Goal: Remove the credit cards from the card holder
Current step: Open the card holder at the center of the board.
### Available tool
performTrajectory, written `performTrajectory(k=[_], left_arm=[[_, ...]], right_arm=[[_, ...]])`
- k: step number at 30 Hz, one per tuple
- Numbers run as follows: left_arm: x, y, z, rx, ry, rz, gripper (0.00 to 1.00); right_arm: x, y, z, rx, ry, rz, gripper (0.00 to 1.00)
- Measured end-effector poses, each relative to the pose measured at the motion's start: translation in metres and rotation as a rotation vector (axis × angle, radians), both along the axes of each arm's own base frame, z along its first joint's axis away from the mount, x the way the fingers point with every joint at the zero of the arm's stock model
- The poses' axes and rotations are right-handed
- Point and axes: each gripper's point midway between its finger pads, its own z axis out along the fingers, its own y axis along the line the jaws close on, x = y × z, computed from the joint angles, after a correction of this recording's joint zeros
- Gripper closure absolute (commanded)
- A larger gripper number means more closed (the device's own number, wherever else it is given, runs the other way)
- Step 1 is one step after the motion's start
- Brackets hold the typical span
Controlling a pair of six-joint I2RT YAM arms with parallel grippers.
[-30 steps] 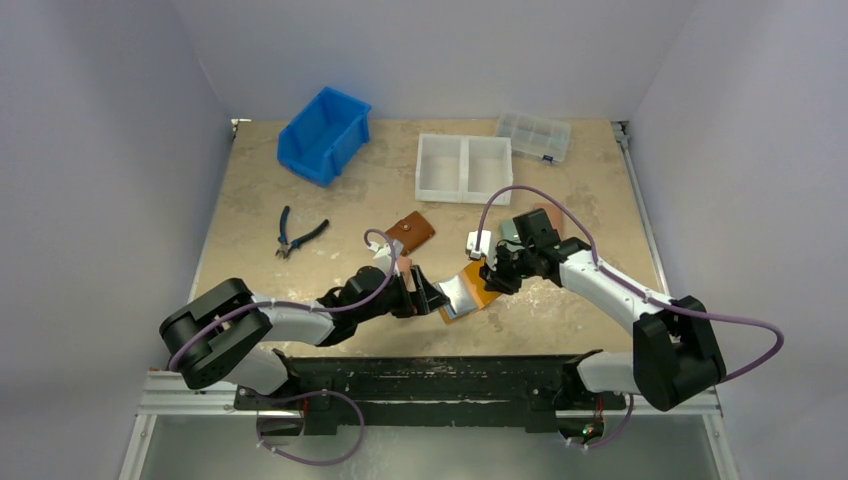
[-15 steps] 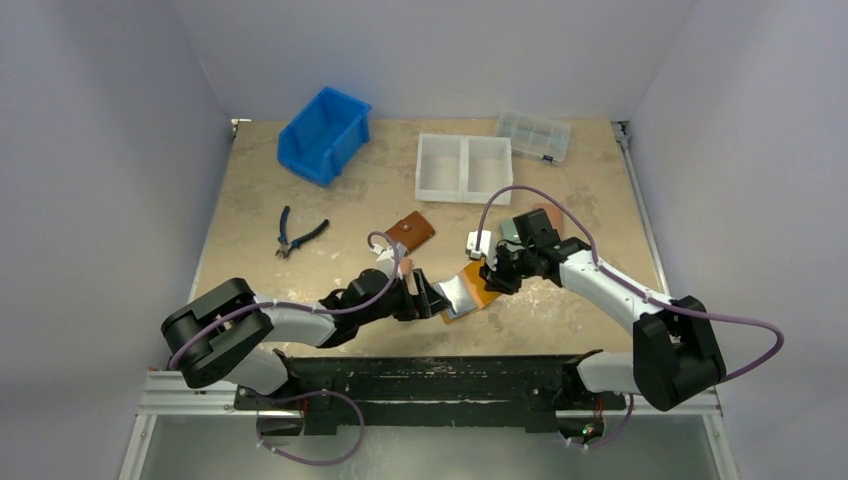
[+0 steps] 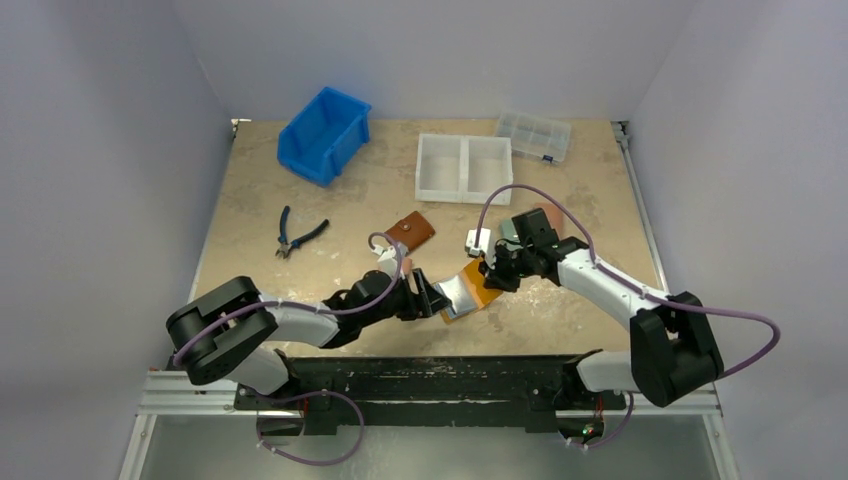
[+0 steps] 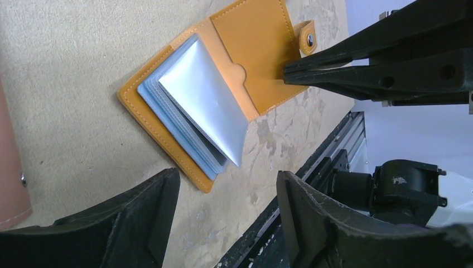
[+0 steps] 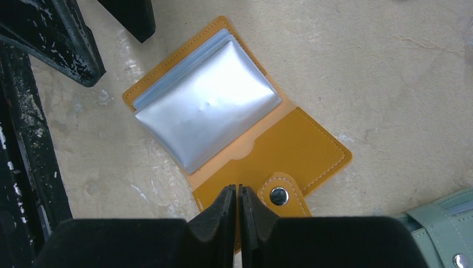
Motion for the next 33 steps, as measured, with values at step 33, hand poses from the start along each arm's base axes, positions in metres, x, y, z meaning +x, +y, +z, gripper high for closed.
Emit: performTrajectory(k=[33], left_arm=[[0.007, -0.038, -0.007, -0.165, 0.169, 0.098, 0.51]], right_arm=[[-0.001, -0.002, -0.024, -0.064, 0.094, -0.054, 0.89]])
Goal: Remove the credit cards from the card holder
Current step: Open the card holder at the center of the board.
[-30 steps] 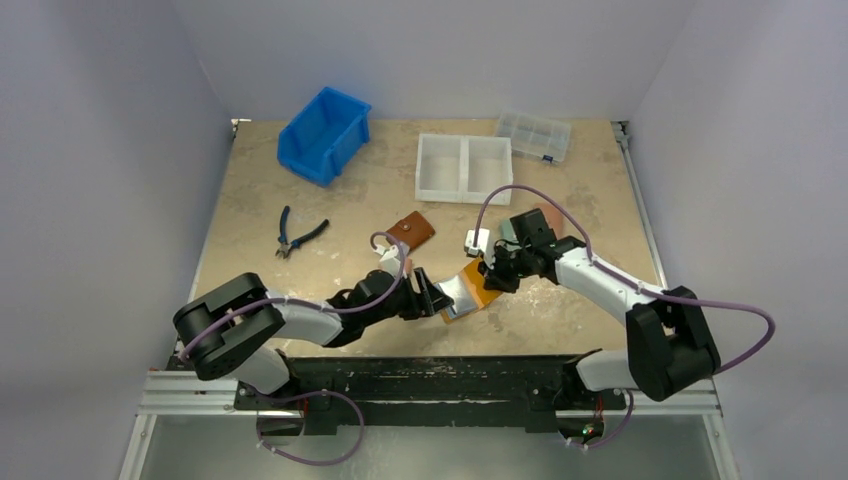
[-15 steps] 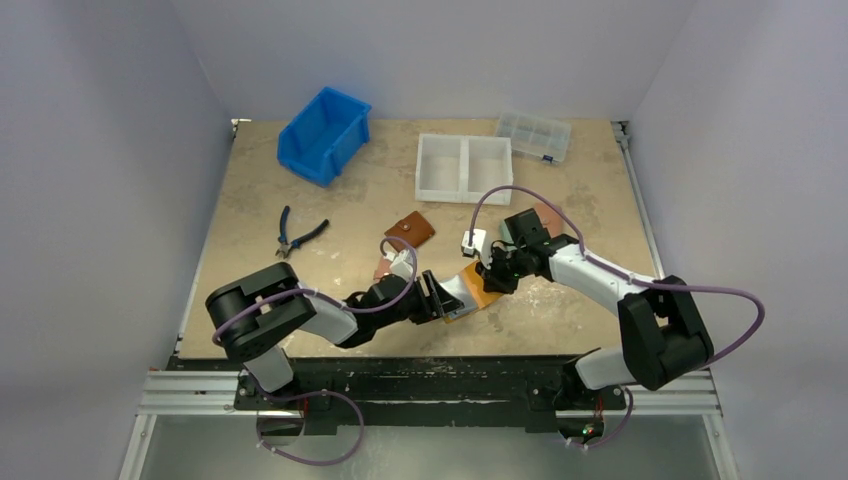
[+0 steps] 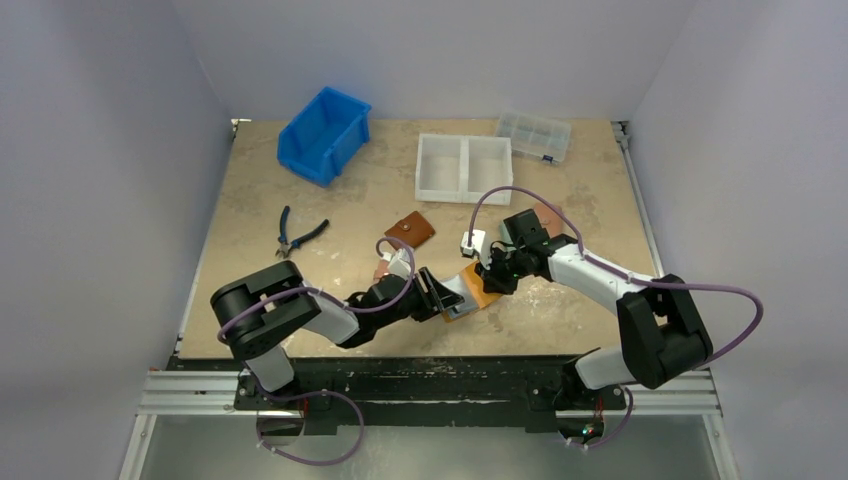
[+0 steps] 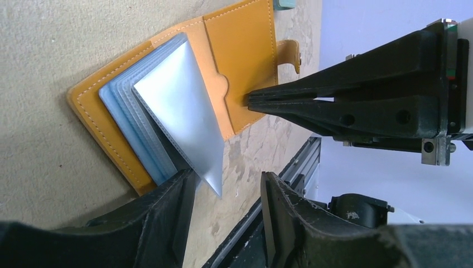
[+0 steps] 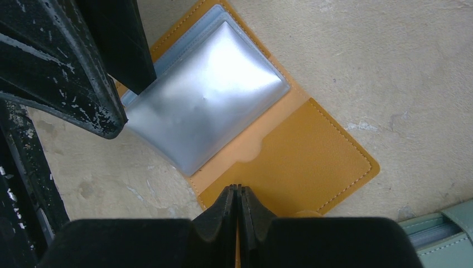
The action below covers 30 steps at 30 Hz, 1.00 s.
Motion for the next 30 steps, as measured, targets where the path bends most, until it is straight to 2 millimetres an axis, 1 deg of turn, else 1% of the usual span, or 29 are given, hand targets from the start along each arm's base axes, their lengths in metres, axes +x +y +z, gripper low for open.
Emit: performTrajectory(k=[4, 7, 11, 13, 16, 18, 20, 22, 24, 26, 27, 30], left_arm=[[0.001, 0.0, -0.005, 0.004, 0.011, 0.008, 0.57], [0.003, -0.003, -0.007, 0.01, 0.012, 0.008, 0.69], [0.013, -0.014, 0.0, -0.002, -0.008, 0.008, 0.88], [0.018, -0.018, 0.005, -0.006, -0.027, 0.007, 0.91], [0.028, -0.023, 0.012, 0.003, -0.06, 0.004, 0.89], [0.034, -0.027, 0.014, 0.02, -0.081, -0.004, 0.82], [0.039, -0.032, 0.015, 0.033, -0.098, -0.019, 0.79], [0.044, -0.039, 0.014, 0.049, -0.108, -0.035, 0.78], [0.047, -0.043, 0.009, 0.066, -0.109, -0.051, 0.78], [0.05, -0.047, 0.001, 0.077, -0.101, -0.067, 0.76], [0.051, -0.048, -0.002, 0.083, -0.099, -0.075, 0.76], [0.051, -0.053, -0.013, 0.103, -0.085, -0.099, 0.69]], right_arm=[[0.0, 0.0, 0.0, 0.001, 0.001, -0.001, 0.88], [0.0, 0.002, 0.004, 0.007, 0.005, 0.001, 0.86], [0.003, 0.009, 0.013, 0.039, 0.004, 0.015, 0.84], [0.003, 0.012, 0.017, 0.058, 0.01, 0.019, 0.84], [0.003, 0.013, 0.021, 0.081, 0.02, 0.015, 0.83], [0.003, 0.01, 0.025, 0.093, 0.028, 0.003, 0.83], [0.005, 0.007, 0.032, 0.113, 0.03, -0.011, 0.79], [0.009, 0.002, 0.042, 0.136, 0.016, -0.026, 0.77], [0.01, -0.003, 0.053, 0.157, -0.009, -0.028, 0.75], [0.007, -0.006, 0.064, 0.177, -0.033, -0.011, 0.74], [0.004, -0.005, 0.067, 0.186, -0.039, 0.004, 0.74], [-0.009, -0.001, 0.074, 0.222, -0.036, 0.069, 0.74]])
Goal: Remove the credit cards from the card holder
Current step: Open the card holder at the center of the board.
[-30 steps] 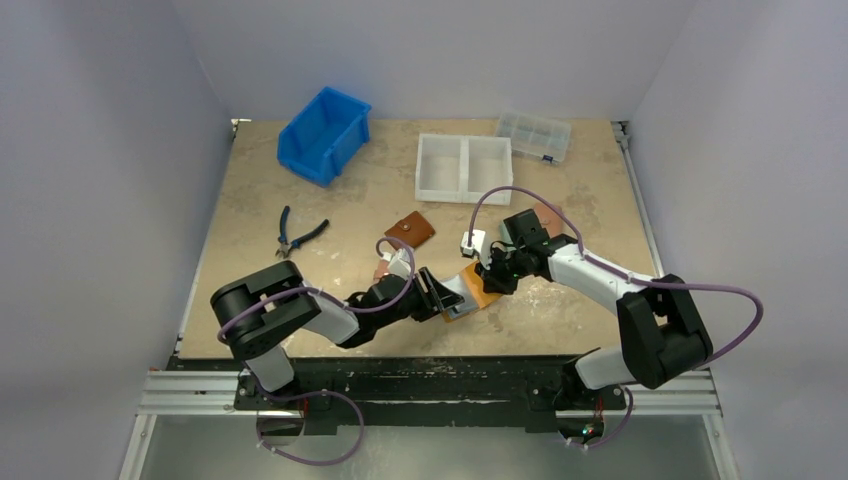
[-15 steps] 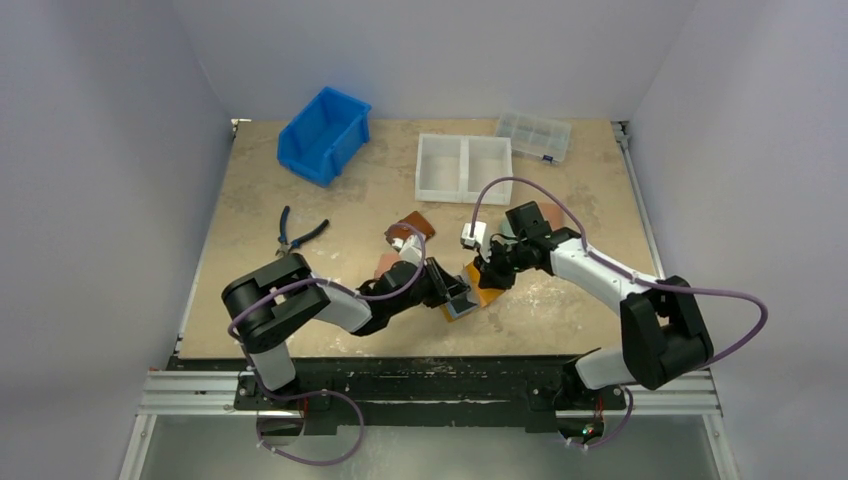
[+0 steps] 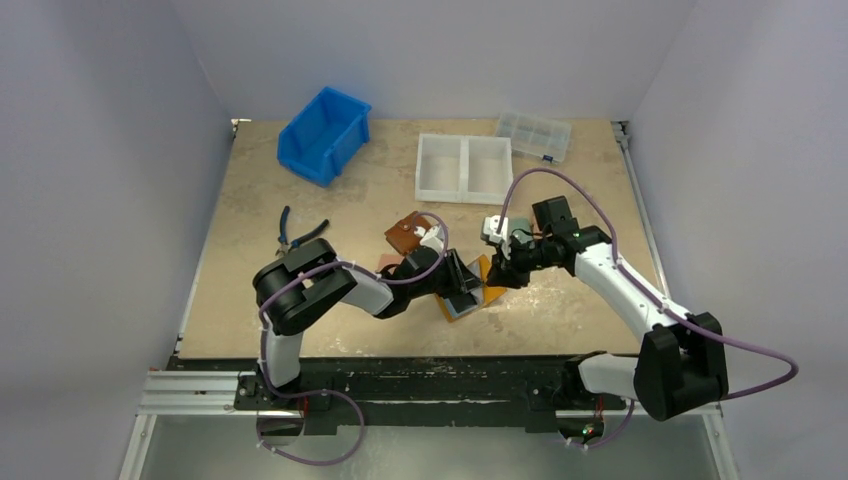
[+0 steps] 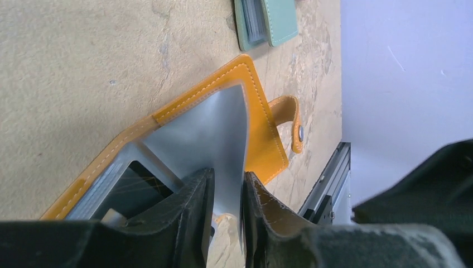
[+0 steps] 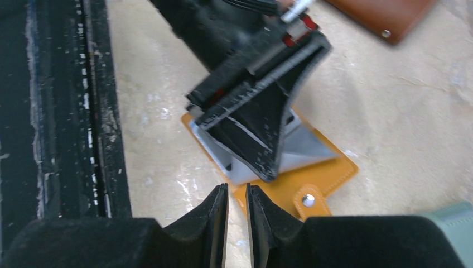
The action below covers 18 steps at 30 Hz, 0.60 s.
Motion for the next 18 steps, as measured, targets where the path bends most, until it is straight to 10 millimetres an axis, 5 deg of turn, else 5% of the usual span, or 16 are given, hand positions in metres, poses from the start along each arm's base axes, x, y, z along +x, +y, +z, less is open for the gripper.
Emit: performTrajectory(k=[11, 18], left_arm=[[-0.002, -0.011, 0.001, -0.015, 0.013, -0.055, 0.5], [-0.005, -0.018, 0.004, -0.054, 0.012, -0.088, 0.44]], right_arm=[[-0.023, 0.016, -0.002, 0.044, -0.002, 0.142, 0.76], [-0.02, 0.017, -0.003, 0.047, -0.013, 0.135, 0.76]])
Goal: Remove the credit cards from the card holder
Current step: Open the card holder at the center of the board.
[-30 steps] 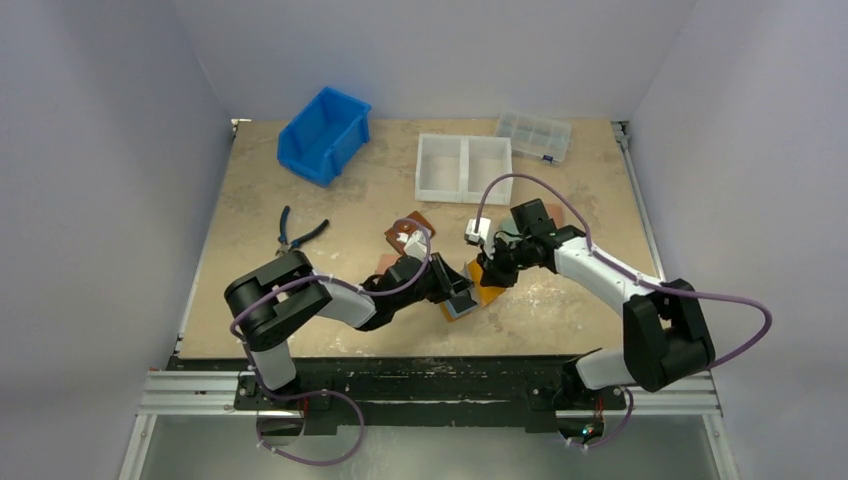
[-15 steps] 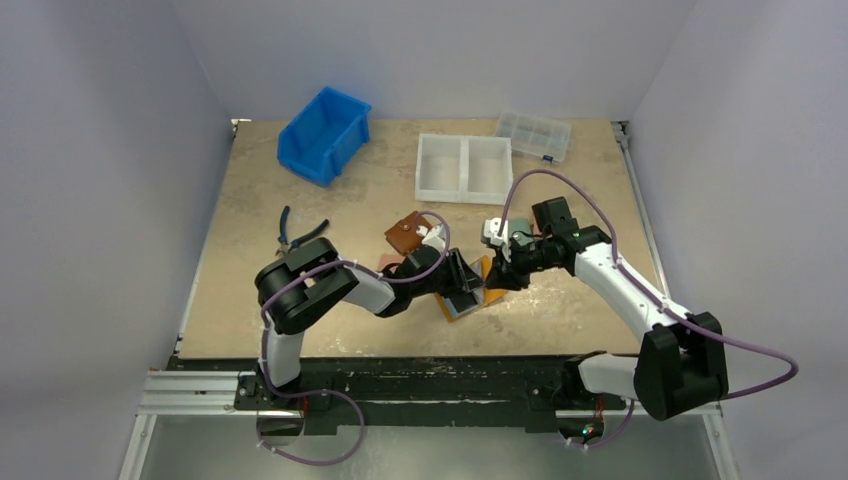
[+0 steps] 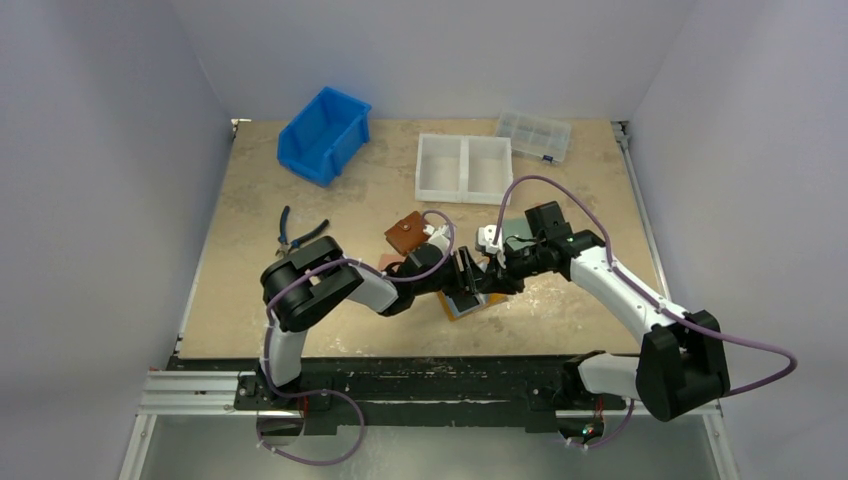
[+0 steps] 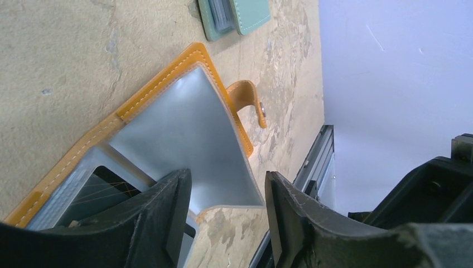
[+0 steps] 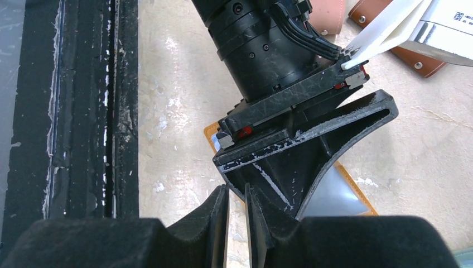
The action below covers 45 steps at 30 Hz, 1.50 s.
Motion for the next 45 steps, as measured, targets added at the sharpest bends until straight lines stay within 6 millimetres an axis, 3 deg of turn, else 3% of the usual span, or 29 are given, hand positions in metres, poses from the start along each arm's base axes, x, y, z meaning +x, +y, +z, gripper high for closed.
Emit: performTrajectory(k=[7, 30, 38, 45], left_arm=[[0.005, -0.003, 0.003, -0.004, 0.002, -0.003, 0.38], [0.018, 0.003, 0.005, -0.027, 0.039, 0.056, 0.38], [0.018, 0.003, 0.007, -0.035, 0.036, 0.056, 0.42], [0.029, 0.015, 0.003, -0.031, 0.057, 0.109, 0.46]], right_arm=[[0.001, 0.001, 0.001, 0.005, -0.009, 0.005, 0.77], [0.014, 0.001, 0.003, -0.016, -0.078, -0.006, 0.78], [0.004, -0.001, 0.011, -0.001, -0.091, 0.078, 0.77], [-0.007, -0.008, 0.01, -0.007, -0.044, 0.082, 0.79]])
